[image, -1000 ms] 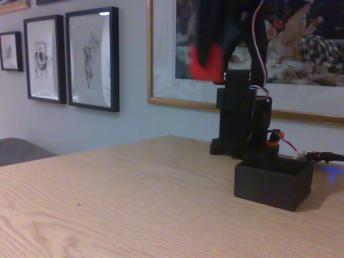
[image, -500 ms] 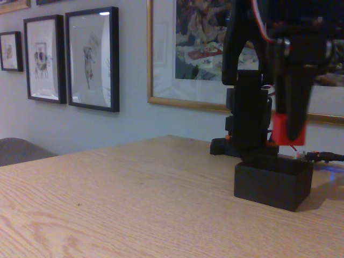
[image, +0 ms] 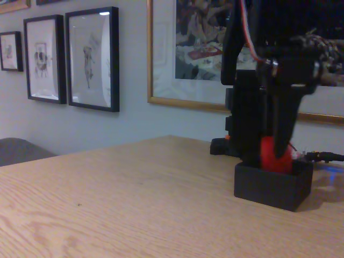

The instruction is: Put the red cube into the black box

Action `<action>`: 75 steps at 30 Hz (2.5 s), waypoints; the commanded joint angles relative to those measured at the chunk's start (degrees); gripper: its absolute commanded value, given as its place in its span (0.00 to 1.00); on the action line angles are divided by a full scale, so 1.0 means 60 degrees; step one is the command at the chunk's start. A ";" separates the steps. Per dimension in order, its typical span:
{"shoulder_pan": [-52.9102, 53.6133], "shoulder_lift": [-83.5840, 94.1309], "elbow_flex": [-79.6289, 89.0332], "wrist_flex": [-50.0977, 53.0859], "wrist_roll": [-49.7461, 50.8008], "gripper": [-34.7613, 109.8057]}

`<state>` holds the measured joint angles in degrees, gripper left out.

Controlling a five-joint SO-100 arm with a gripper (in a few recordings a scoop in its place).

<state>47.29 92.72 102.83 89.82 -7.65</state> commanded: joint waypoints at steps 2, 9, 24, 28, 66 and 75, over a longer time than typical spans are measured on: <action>0.0088 0.0498 0.0234 0.0132 0.0015 0.40; -0.0293 0.0747 -0.0088 0.0293 -0.0044 0.39; -0.7090 0.7178 0.5728 -0.3677 0.1392 0.28; -0.7515 0.9316 0.7544 -0.4219 0.1670 0.25; -0.7178 1.1177 0.9434 -0.4995 0.1084 0.25; -0.7163 1.0972 0.9346 -0.5054 0.1055 0.24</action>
<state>3.60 158.29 159.43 59.41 -0.44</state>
